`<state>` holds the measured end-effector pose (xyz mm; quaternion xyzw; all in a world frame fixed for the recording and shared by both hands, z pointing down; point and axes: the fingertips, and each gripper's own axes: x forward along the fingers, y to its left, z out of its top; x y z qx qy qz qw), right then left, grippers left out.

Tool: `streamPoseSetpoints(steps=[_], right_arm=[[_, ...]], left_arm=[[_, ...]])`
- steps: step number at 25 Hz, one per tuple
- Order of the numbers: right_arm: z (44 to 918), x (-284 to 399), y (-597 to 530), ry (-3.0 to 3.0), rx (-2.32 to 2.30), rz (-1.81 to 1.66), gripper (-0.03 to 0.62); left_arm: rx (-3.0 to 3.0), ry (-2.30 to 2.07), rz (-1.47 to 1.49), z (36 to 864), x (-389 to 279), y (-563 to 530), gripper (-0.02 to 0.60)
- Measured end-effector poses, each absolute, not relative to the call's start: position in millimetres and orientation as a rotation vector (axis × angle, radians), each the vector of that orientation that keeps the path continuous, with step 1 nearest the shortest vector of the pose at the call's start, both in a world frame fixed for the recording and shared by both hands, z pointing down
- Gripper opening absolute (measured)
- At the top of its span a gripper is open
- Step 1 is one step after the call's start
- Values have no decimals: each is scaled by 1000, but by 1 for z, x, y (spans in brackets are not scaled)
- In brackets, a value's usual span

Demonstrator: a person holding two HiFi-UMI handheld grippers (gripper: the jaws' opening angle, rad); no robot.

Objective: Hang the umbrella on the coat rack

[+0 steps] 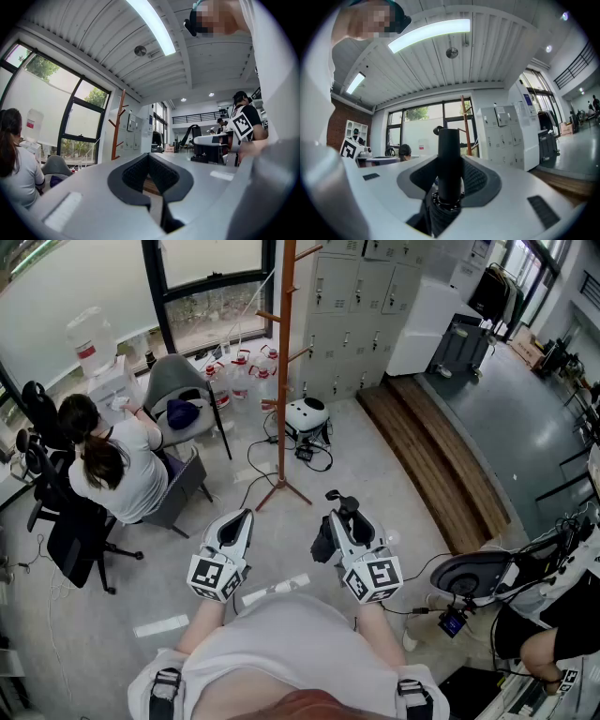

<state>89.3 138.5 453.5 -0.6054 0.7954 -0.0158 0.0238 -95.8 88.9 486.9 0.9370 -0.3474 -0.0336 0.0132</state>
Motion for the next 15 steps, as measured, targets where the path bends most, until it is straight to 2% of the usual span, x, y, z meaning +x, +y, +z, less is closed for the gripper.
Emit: streamPoseSetpoints(steps=[15], right_arm=[[456,96,137,2482,-1845,-78,156]], left_arm=[[2921,-1086,-101,485,-83,94,9]])
